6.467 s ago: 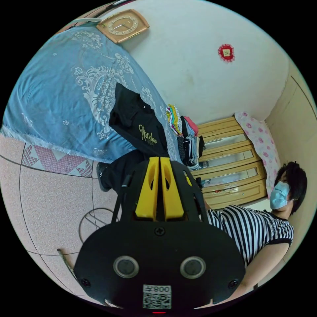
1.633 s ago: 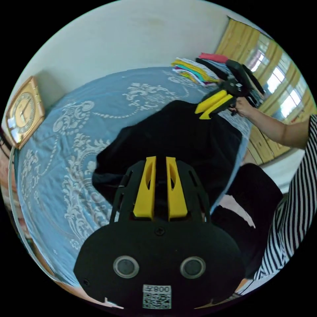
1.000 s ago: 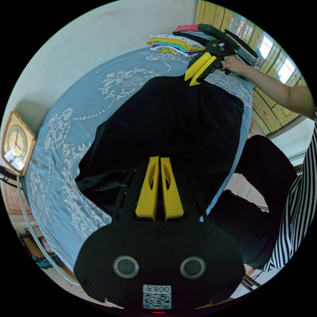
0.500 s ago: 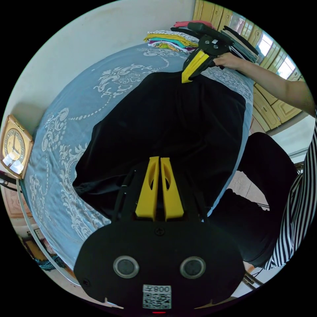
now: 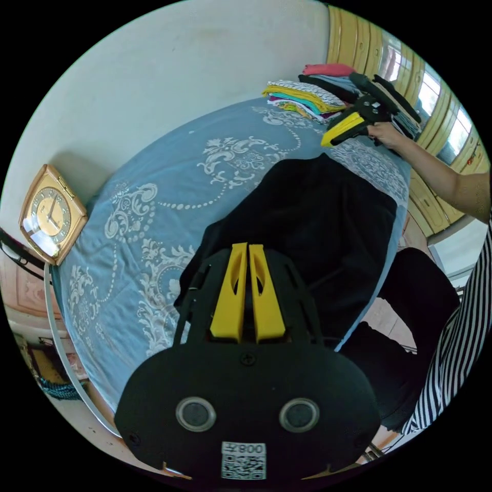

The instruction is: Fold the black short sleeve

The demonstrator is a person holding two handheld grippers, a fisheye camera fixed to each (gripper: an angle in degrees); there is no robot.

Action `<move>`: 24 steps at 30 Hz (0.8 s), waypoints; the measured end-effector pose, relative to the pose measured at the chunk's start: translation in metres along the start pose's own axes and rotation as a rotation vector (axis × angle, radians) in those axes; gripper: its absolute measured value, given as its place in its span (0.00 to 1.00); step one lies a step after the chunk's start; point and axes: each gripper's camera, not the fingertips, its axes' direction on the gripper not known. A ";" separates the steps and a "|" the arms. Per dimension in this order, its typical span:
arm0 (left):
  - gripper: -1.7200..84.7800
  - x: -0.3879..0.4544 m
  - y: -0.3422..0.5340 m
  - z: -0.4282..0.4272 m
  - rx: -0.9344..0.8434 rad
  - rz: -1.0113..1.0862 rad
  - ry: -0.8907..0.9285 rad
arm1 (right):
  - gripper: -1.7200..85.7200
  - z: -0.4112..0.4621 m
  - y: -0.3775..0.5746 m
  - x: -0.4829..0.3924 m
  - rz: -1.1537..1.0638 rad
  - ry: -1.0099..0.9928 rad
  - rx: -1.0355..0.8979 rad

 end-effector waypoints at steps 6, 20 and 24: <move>0.02 -0.037 -0.027 0.015 -0.073 -0.080 -0.013 | 0.04 0.004 0.006 0.035 0.054 -0.042 0.015; 0.02 -0.058 -0.028 0.015 -0.129 -0.126 0.057 | 0.08 0.057 0.021 0.102 0.019 -0.290 -0.126; 0.02 -0.064 -0.030 0.002 -0.106 -0.126 0.051 | 0.04 0.051 0.028 0.107 0.014 -0.249 -0.106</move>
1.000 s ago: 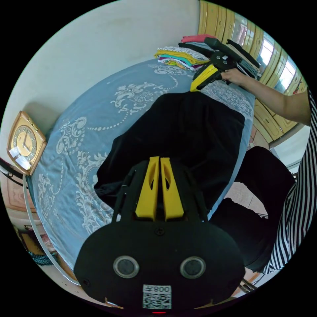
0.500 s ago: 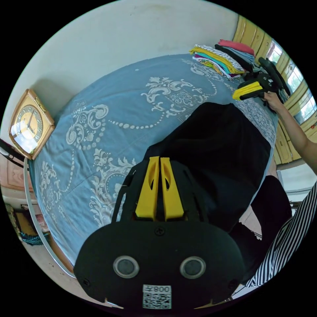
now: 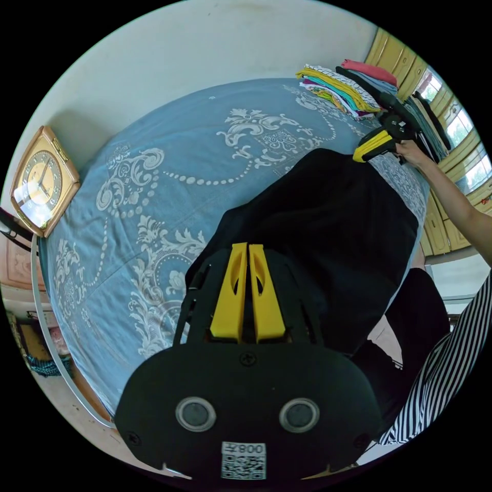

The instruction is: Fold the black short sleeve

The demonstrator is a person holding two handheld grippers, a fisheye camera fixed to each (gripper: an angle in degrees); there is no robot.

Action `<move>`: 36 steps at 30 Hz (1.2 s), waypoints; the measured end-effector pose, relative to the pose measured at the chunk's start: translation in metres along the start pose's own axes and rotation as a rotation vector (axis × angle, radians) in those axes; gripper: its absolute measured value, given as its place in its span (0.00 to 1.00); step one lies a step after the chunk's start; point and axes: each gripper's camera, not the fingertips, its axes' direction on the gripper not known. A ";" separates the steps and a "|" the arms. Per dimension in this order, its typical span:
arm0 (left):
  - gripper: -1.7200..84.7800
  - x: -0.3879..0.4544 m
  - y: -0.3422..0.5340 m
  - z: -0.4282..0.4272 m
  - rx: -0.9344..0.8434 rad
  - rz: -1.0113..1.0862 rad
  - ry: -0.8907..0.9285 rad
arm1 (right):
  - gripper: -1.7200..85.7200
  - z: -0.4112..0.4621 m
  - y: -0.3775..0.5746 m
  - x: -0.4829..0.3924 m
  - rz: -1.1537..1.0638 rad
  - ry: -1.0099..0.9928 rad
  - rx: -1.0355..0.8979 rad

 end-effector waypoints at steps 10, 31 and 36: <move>0.03 -0.021 -0.005 -0.040 0.103 -0.022 -0.001 | 0.02 -0.042 0.044 0.026 0.098 0.066 0.163; 0.12 -0.073 0.073 -0.067 0.072 -0.159 0.070 | 0.09 0.002 0.114 0.058 0.299 -0.181 0.228; 0.06 -0.055 0.061 -0.066 -0.040 0.006 -0.138 | 0.09 0.006 0.082 0.034 0.155 -0.144 0.219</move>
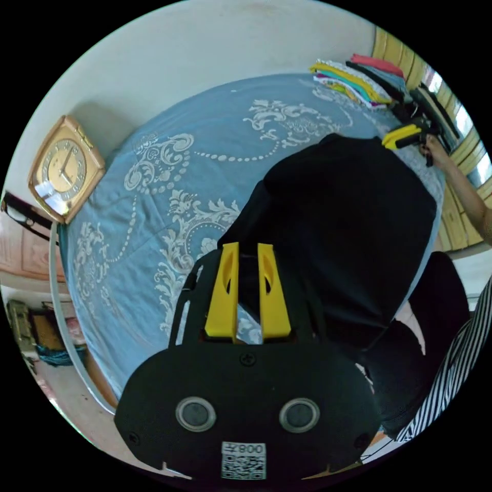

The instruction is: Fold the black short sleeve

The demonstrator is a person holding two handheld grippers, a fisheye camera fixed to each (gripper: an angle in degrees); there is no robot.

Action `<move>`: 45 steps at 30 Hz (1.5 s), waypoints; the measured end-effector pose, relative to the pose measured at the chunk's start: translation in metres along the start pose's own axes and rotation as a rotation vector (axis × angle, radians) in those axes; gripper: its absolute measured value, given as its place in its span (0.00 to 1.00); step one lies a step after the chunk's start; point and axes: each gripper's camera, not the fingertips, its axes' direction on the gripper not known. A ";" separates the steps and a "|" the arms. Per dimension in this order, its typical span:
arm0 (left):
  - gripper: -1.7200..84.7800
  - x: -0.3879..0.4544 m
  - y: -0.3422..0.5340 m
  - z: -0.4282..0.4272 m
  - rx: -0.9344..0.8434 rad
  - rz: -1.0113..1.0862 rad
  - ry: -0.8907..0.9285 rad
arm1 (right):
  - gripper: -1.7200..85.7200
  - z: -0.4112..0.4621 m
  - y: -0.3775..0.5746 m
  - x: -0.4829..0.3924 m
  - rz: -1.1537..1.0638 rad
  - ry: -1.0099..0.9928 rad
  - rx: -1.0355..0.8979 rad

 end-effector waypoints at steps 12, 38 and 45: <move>0.09 -0.029 0.043 -0.028 0.034 0.077 0.083 | 0.07 0.049 -0.011 -0.012 -0.102 0.056 -0.099; 0.08 -0.181 0.236 -0.059 0.044 -0.493 0.431 | 0.09 0.013 0.163 0.057 0.231 -0.072 0.075; 0.12 -0.173 0.349 -0.061 0.059 -0.692 0.658 | 0.12 0.003 0.307 0.047 0.464 -0.200 0.093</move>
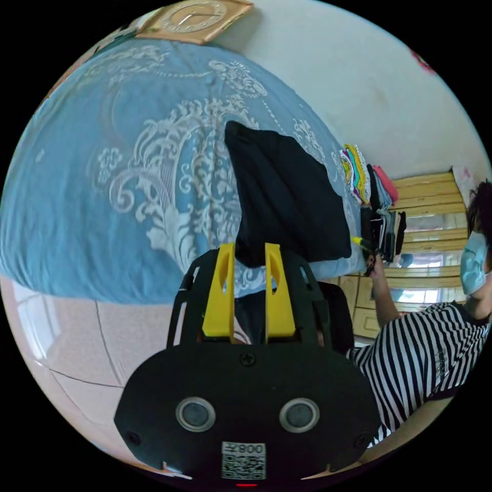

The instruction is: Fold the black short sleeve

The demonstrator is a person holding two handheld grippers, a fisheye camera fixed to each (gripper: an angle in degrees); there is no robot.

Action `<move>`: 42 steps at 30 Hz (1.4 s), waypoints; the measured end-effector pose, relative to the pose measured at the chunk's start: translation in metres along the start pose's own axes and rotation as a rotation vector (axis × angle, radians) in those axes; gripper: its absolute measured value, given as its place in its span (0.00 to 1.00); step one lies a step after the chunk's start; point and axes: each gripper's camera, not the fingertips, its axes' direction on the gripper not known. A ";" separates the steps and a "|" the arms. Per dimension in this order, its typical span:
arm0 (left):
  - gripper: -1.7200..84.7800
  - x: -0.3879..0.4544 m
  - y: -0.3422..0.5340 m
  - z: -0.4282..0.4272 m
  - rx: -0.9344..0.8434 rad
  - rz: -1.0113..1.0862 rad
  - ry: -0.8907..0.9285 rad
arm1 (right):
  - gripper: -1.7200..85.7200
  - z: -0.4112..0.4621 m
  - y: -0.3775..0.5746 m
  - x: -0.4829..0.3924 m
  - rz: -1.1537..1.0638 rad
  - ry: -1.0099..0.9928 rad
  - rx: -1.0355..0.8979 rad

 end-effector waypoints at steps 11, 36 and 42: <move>0.06 -0.024 0.004 -0.010 -0.053 0.029 -0.034 | 0.07 0.008 0.072 0.052 0.112 -0.161 0.043; 0.03 -0.104 0.054 -0.035 -0.007 -0.087 0.037 | 0.02 0.014 0.142 0.125 0.163 -0.354 -0.065; 0.02 -0.102 0.066 -0.039 0.081 -0.135 -0.078 | 0.02 0.015 0.156 0.134 0.213 -0.395 -0.004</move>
